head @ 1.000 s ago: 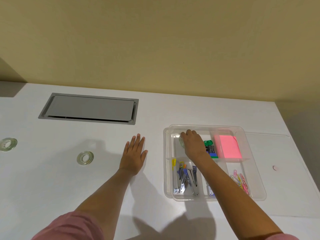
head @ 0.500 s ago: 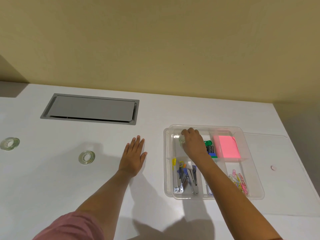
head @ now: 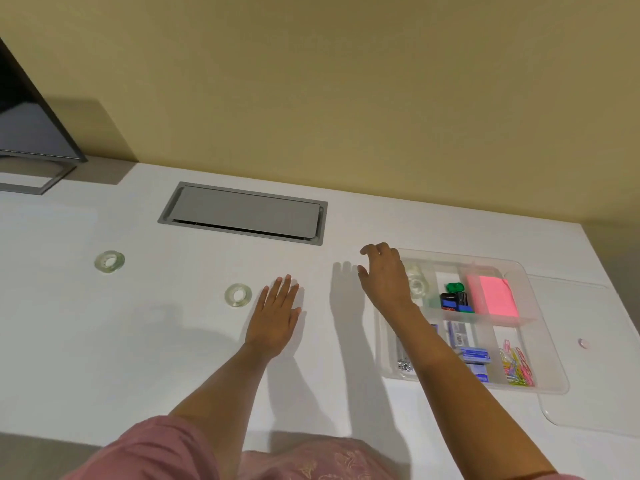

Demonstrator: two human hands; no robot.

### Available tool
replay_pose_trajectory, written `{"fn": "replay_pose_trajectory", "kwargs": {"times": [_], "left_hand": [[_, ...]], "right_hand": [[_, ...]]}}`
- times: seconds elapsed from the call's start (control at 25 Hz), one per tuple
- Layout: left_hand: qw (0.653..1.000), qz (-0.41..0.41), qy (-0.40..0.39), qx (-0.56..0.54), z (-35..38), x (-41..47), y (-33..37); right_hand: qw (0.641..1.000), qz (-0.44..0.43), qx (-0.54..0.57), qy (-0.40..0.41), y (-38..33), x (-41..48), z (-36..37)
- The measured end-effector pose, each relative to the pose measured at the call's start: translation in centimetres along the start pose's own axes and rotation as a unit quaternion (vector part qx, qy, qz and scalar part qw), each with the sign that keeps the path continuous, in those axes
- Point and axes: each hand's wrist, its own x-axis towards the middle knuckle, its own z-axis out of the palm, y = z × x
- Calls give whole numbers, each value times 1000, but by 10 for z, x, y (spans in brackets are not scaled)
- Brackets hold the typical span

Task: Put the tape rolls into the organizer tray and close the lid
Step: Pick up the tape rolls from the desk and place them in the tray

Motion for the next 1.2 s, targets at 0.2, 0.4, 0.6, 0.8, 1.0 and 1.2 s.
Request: {"fn": "replay_pose_trajectory", "kwargs": {"times": [0.2,0.4,0.6,0.8,1.0,1.2], "left_hand": [[999,-37,25,4,-25,-17,-77],[998,-59,2,7,-35,-29,-148],[999,-51,-11,-8,-32,-31,-195],[998,-45,-25,-30,-32,-28,-222],[997,-46,-41,-47,-30,-26,-239],[997,-38,-42,-56,-31,-20,-243]], "right_hand": [[999,-2,27,-37,-77,-4,33],[994,0,54,-95,-149,-6,76],[991,17,63,-118,-196,-8,111],[990,28,61,-126,-214,-14,130],[990,15,22,-142,-222,-15,143],[990,22,27,-140,-226,-10,146]]}}
